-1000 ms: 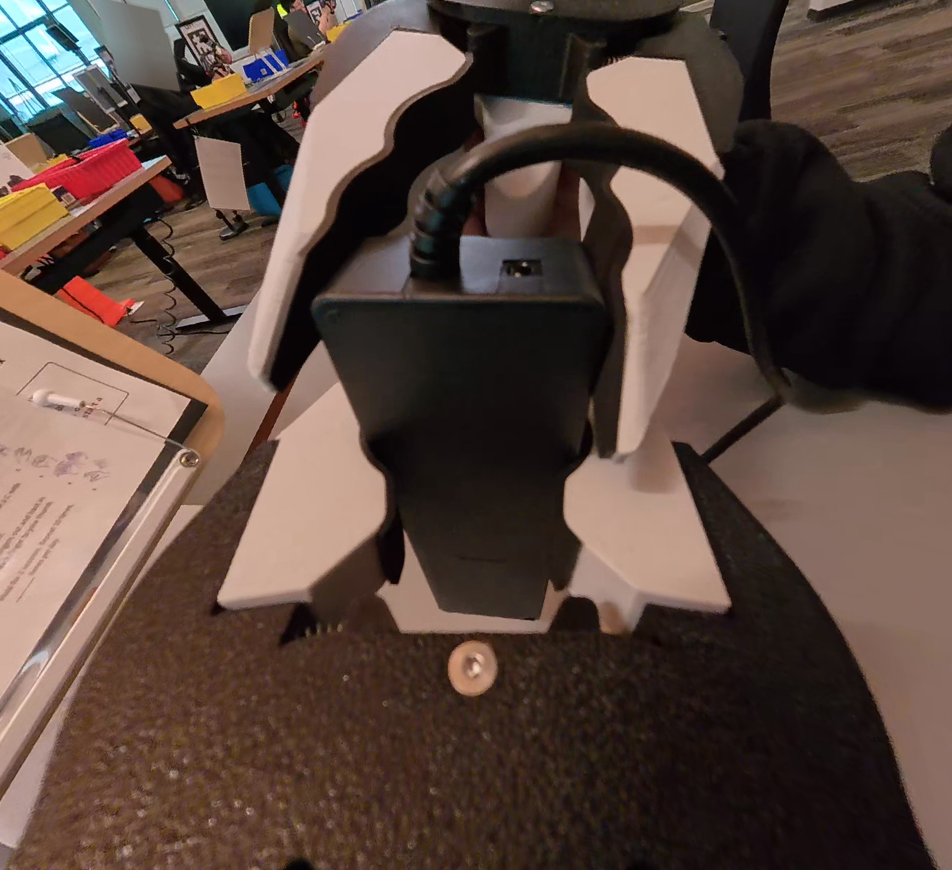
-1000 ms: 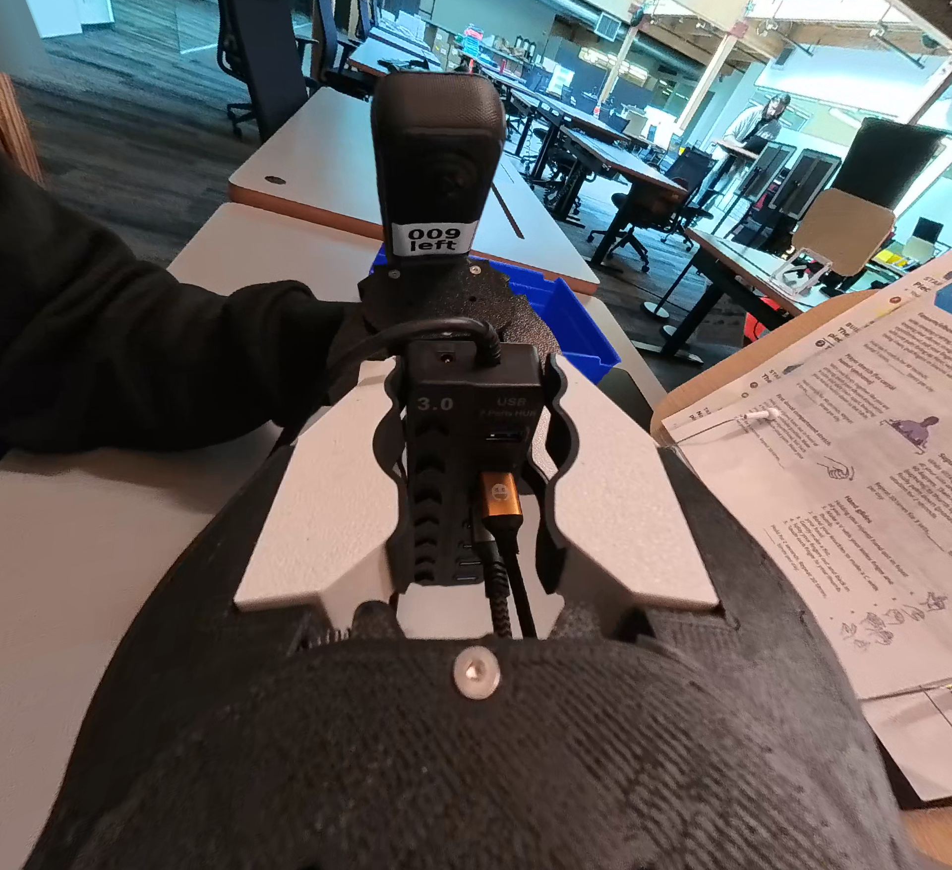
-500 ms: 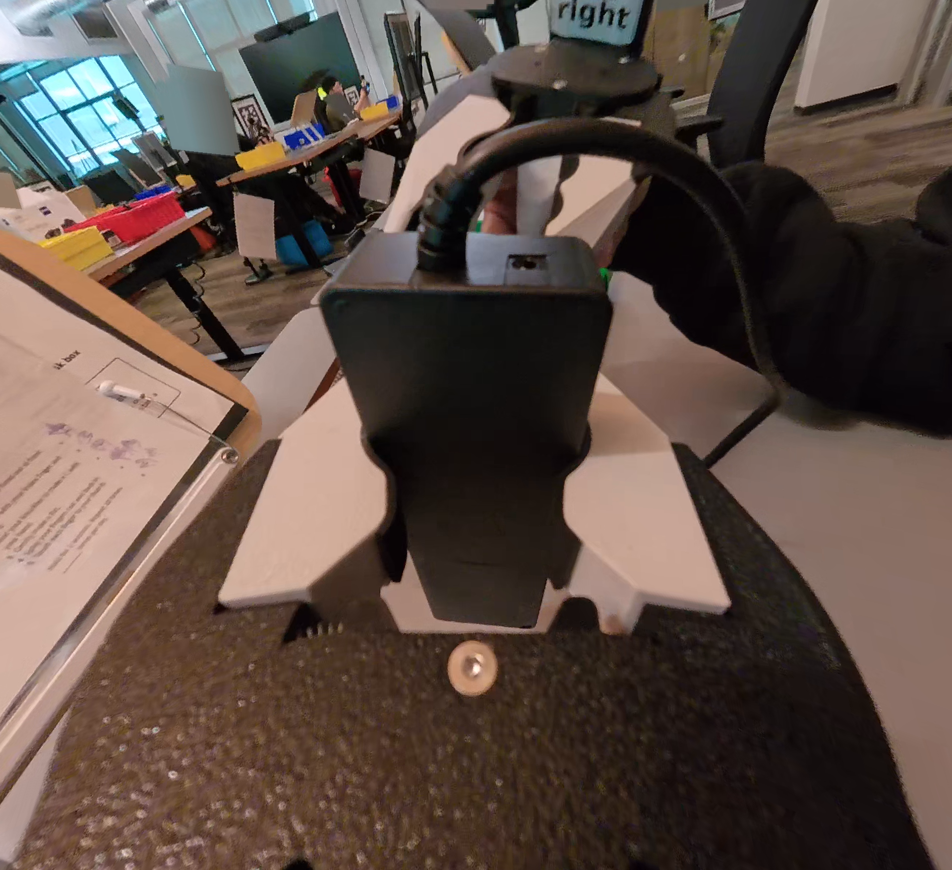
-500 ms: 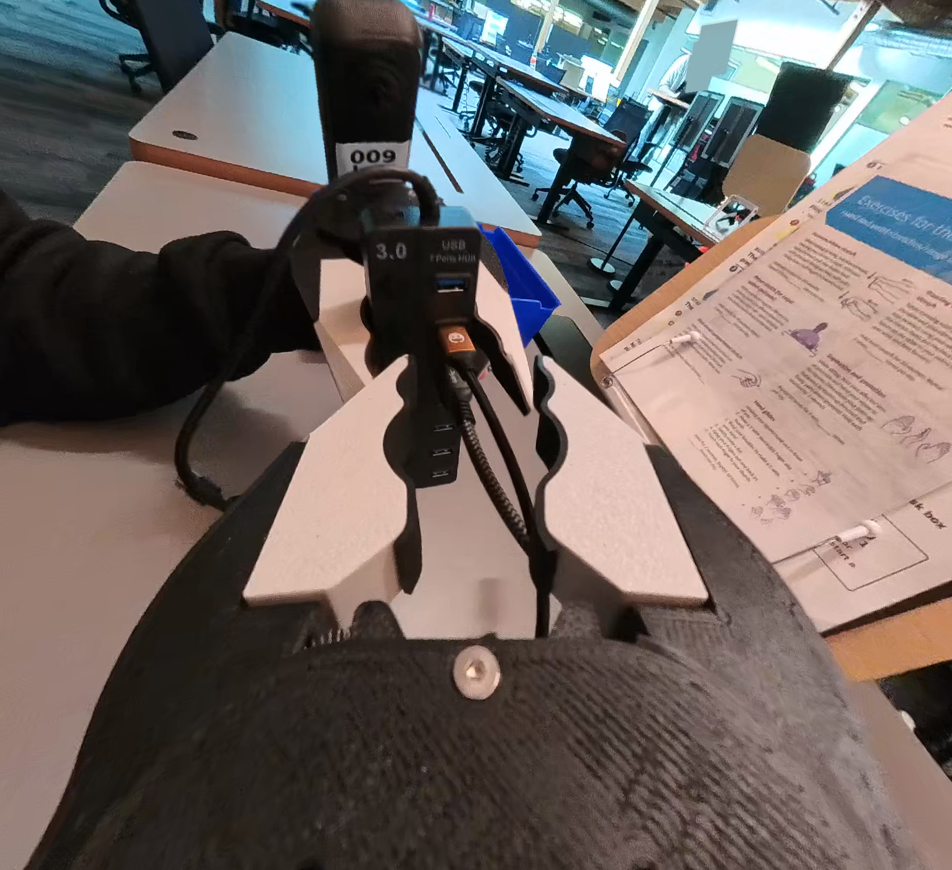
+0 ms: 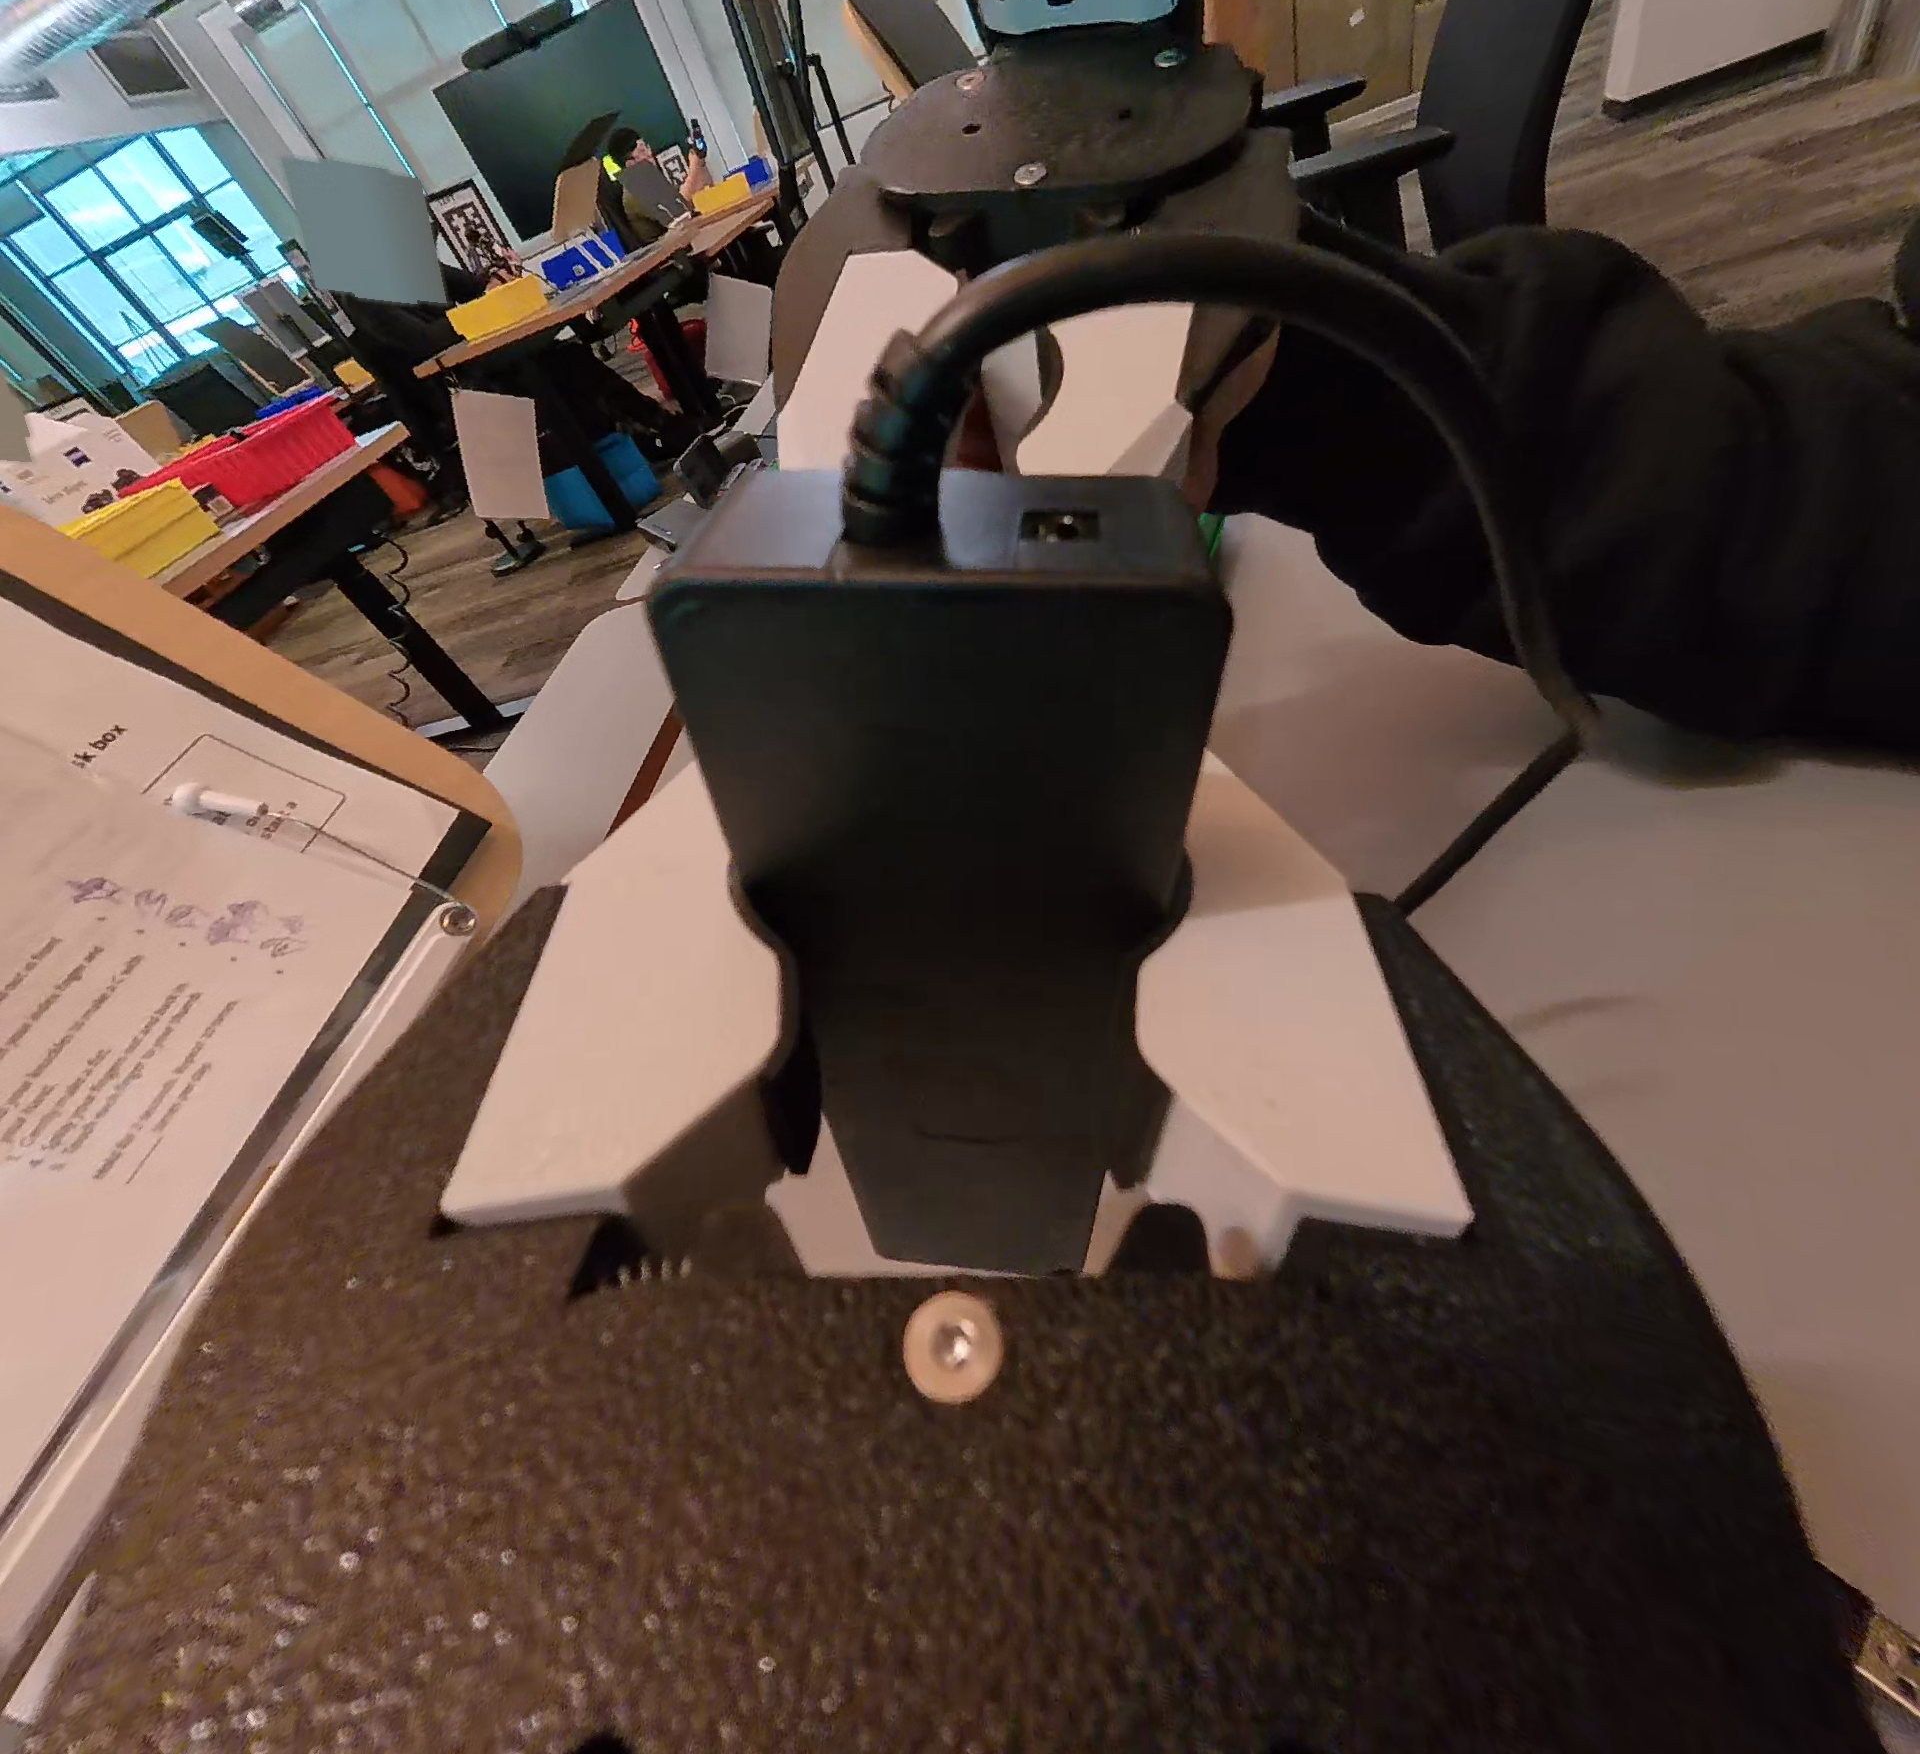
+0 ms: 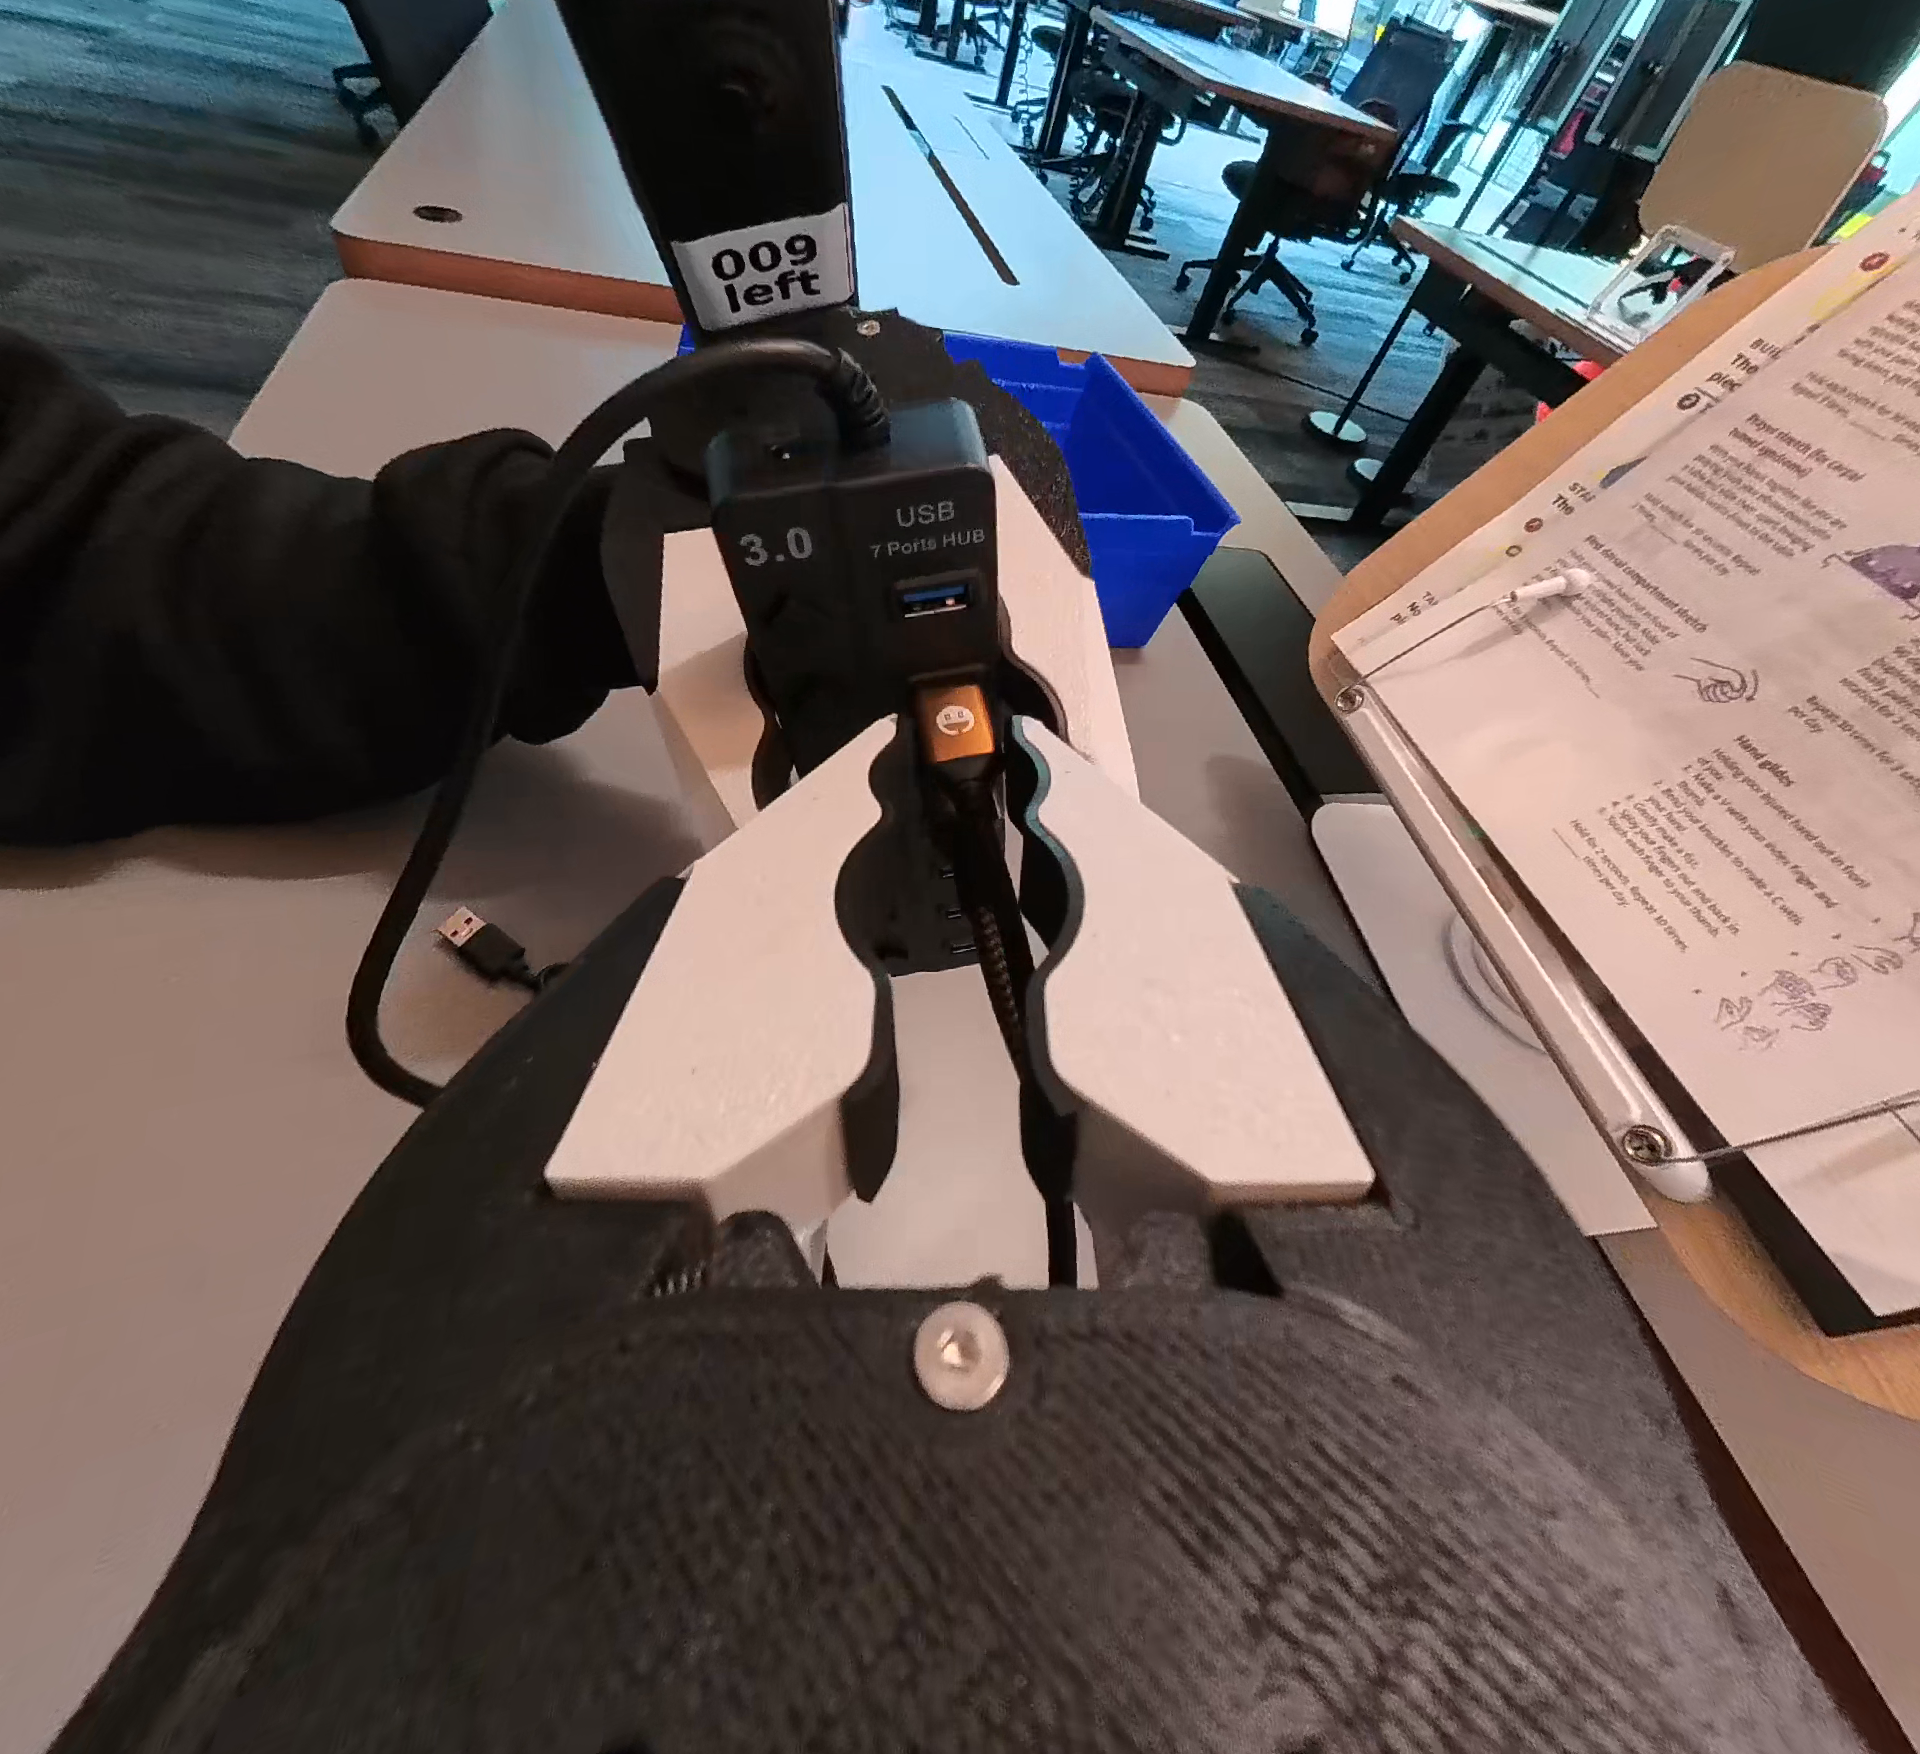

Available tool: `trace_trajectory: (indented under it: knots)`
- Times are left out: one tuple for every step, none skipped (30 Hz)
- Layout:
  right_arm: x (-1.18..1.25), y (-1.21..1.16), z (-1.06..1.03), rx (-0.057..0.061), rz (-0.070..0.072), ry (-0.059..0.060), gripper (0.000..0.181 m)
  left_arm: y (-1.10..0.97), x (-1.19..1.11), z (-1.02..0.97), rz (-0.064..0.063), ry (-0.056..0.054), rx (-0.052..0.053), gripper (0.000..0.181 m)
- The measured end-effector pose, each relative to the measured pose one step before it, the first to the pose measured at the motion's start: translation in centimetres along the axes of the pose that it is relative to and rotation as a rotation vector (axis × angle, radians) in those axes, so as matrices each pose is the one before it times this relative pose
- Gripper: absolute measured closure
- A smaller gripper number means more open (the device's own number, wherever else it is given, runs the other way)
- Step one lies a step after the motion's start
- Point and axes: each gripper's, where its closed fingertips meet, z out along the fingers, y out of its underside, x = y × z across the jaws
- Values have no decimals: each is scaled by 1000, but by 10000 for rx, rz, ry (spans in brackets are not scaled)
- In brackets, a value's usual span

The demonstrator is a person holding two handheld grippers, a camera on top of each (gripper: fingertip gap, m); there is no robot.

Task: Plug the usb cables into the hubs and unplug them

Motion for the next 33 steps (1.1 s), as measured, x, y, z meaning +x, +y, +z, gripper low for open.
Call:
trace_trajectory:
  knots:
    - [-20, 35, 54, -30, -36, -44, 166, 64, 15, 13, 7, 17, -9, 119]
    - [-49, -25, 16, -17, -22, -86, 166, 40, 9, -11, 5, 15, 15, 119]
    - [-68, 7, 30, -63, 122, -109, 166, -49, 30, -54, 2, 27, 73, 119]
    - [-52, 75, 25, -141, 117, -92, 167, -9, 81, -56, -25, 74, 50, 119]
    - [-71, 99, 9, -164, -13, -43, 167, 42, 67, -33, -5, 64, 20, 119]
    - [-29, 137, -73, -207, -197, 46, 167, 59, 83, -25, 12, 71, 34, 119]
    - [160, 213, -254, -252, -204, 200, 166, 67, 44, 0, -30, 59, 37, 119]
    - [1074, 829, -799, -583, -126, 727, 167, -20, -300, -168, -90, -132, 115, 119]
    - [1884, 1541, -1378, -836, -45, 1084, 167, -303, -668, -695, -206, -256, 363, 119]
    - [1141, 465, -1606, 104, 323, 375, 167, -352, -810, -1180, -382, -199, 395, 119]
    - [878, -346, -1780, 676, 277, 158, 167, -60, -895, -1303, -289, -292, 78, 119]
    - [713, -1101, -1876, 996, 132, 184, 167, -14, -903, -1117, 34, -481, -65, 119]
    - [847, -1533, -1743, 976, 214, 386, 167, -210, -446, -727, 167, -294, -32, 119]
    - [972, -1648, -1483, 802, 140, 613, 167, -383, -69, -342, 51, -69, 13, 119]
    - [876, -1456, -1257, 556, -113, 690, 167, -558, 27, -80, 5, -28, 101, 119]
    - [930, -1198, -1164, 304, -325, 807, 167, -565, 170, 80, 29, 40, 143, 119]
    - [1096, -981, -1193, 137, -316, 898, 167, -420, 208, 160, 6, 64, 70, 119]
    - [1119, -680, -1152, -21, -187, 812, 167, -186, 86, 192, 7, -19, -29, 119]
    - [1105, -457, -1075, -67, -191, 727, 167, 15, 47, 171, 42, -40, -96, 119]
    - [1321, -363, -960, 24, -266, 816, 167, 131, 87, 142, 44, 9, -116, 119]
    - [1347, -137, -794, 16, -207, 756, 167, 127, 41, 105, -4, 11, -68, 119]
    - [992, 221, -558, -132, -76, 441, 167, 53, -23, 94, -50, -8, -2, 119]
    - [963, 318, -398, -142, 21, 410, 167, 18, 15, 53, -83, 34, 18, 119]
    - [1384, 130, -390, -29, 43, 728, 167, 27, 24, 36, -62, 32, 7, 119]
    - [1333, 59, -357, 8, 24, 736, 167, 37, -12, 23, -4, -10, -13, 119]
    - [920, 301, -175, -127, 2, 462, 167, 67, -2, 26, 26, -8, -47, 119]
    - [676, 668, 26, -309, -23, 293, 167, 65, 57, 18, 13, 35, -51, 119]
    - [759, 905, 162, -357, -90, 356, 167, 42, 63, 33, -3, 41, -17, 119]
    - [930, 866, 181, -309, -212, 507, 167, -18, 9, 49, -19, 4, 13, 119]
    - [812, 645, 134, -218, -294, 465, 167, 10, 26, 64, -23, 17, 8, 119]
    - [450, 673, 157, -273, -166, 227, 167, 41, 110, 71, -6, 65, -20, 119]
    - [196, 870, 229, -424, 19, 31, 167, 77, 75, 77, 8, 40, -33, 119]
    - [347, 718, 226, -273, 15, 130, 167, 58, -13, 69, 10, -16, -25, 119]
